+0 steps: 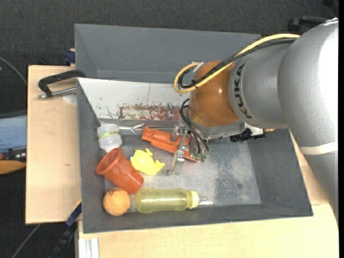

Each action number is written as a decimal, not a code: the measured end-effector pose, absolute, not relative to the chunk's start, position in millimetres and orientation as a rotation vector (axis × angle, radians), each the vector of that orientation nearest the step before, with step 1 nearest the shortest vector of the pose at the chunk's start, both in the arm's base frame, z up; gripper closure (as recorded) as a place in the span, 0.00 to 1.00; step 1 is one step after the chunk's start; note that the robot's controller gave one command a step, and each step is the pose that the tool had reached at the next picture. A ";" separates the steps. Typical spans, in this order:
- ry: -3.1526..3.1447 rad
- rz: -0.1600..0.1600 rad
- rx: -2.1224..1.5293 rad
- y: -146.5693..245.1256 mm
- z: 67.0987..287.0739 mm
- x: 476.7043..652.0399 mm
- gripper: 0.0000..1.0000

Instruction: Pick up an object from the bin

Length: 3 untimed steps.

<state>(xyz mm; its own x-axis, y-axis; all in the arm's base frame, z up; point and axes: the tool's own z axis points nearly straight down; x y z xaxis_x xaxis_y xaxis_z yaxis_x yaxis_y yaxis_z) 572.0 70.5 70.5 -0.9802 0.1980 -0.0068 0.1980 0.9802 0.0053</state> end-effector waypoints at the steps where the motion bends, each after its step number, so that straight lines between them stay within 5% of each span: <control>1: 3.115 0.009 0.369 77.1 71.9 566.7 1.00; 3: 3.115 0.009 0.369 77.3 73.8 566.1 1.00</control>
Offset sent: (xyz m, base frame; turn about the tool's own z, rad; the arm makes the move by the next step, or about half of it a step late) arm 0.0000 0.0000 0.0000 0.0000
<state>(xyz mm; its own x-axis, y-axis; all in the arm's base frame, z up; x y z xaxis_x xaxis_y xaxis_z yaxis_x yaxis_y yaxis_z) 566.1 77.3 73.8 -0.9723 0.2335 -0.0037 0.2335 0.9723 0.0064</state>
